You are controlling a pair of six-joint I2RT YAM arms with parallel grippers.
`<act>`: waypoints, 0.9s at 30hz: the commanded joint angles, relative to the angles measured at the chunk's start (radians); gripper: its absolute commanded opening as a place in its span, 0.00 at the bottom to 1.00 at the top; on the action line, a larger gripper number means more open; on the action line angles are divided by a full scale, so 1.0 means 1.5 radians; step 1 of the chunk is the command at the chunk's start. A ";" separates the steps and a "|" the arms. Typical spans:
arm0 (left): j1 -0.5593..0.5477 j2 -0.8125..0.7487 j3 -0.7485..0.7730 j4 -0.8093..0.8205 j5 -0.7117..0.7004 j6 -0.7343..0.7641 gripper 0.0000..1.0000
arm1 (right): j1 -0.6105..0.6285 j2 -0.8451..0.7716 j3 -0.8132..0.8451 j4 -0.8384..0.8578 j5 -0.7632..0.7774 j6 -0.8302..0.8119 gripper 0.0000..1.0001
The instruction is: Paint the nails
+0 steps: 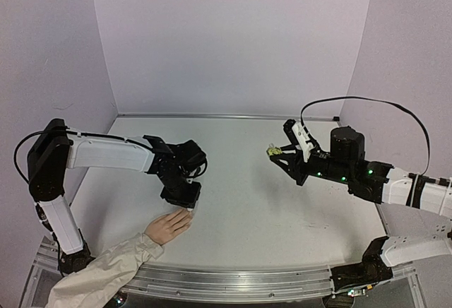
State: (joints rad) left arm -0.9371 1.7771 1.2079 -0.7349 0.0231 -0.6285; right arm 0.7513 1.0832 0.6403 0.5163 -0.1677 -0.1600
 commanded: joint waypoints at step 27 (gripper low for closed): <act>-0.003 0.033 0.034 -0.006 -0.009 0.010 0.00 | 0.001 -0.002 0.010 0.037 -0.002 -0.001 0.00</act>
State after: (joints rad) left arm -0.9371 1.8206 1.2152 -0.7345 0.0223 -0.6270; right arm 0.7513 1.0832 0.6403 0.5163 -0.1677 -0.1600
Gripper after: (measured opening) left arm 0.161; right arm 0.224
